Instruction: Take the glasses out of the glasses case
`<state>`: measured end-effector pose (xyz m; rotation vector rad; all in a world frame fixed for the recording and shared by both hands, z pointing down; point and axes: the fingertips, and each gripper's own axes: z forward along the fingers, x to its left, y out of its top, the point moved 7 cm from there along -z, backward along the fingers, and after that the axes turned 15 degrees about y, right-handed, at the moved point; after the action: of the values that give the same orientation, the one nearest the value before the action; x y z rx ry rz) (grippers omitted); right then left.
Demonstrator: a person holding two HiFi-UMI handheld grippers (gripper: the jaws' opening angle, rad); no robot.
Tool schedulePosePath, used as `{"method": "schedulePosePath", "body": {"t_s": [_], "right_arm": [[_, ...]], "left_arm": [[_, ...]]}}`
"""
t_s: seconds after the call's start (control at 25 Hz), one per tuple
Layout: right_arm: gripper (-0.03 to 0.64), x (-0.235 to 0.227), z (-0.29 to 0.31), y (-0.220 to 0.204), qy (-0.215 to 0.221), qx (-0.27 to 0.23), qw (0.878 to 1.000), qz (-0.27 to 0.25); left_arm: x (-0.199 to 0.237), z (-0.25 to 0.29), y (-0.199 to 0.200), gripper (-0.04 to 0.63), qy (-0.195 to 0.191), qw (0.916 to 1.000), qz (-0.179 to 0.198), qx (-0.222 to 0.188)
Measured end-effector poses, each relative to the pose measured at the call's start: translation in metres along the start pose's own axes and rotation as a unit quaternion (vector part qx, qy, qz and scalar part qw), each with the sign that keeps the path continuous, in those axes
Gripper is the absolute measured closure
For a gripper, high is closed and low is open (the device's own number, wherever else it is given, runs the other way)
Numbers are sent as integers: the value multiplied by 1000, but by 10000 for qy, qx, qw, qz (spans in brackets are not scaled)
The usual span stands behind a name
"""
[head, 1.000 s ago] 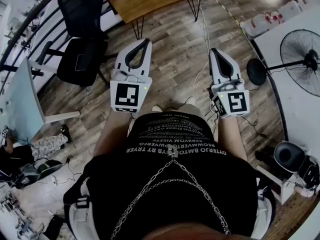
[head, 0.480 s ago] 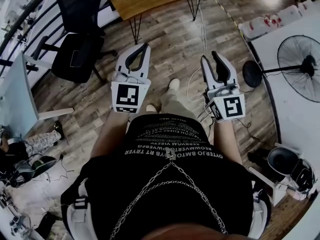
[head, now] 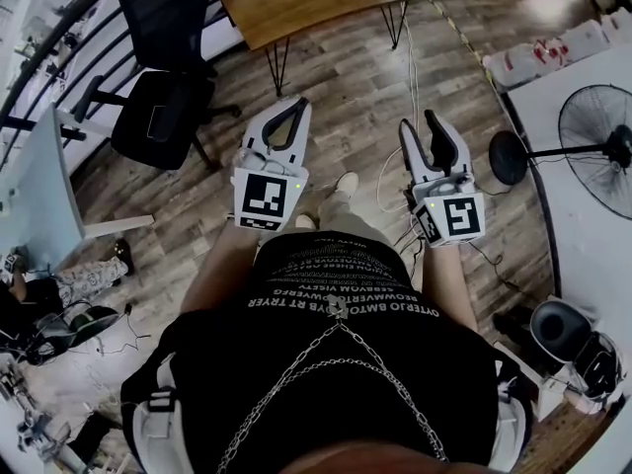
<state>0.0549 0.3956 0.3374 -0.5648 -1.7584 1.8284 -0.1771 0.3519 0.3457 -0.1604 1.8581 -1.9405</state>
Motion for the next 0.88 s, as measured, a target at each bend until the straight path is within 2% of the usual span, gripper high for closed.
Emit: {"method": "schedulePosePath", "body": {"t_s": [0.44, 0.68, 0.88], "right_arm": [[462, -36, 29, -6, 54, -27, 9998, 204], [462, -56, 40, -15, 79, 101, 9995, 302], [462, -78, 53, -19, 83, 163, 9992, 362]], "left_arm": [[10, 43, 5, 567, 16, 10000, 59, 74], [7, 73, -7, 566, -93, 9994, -138, 293], [4, 105, -7, 567, -203, 9992, -176, 288]]}}
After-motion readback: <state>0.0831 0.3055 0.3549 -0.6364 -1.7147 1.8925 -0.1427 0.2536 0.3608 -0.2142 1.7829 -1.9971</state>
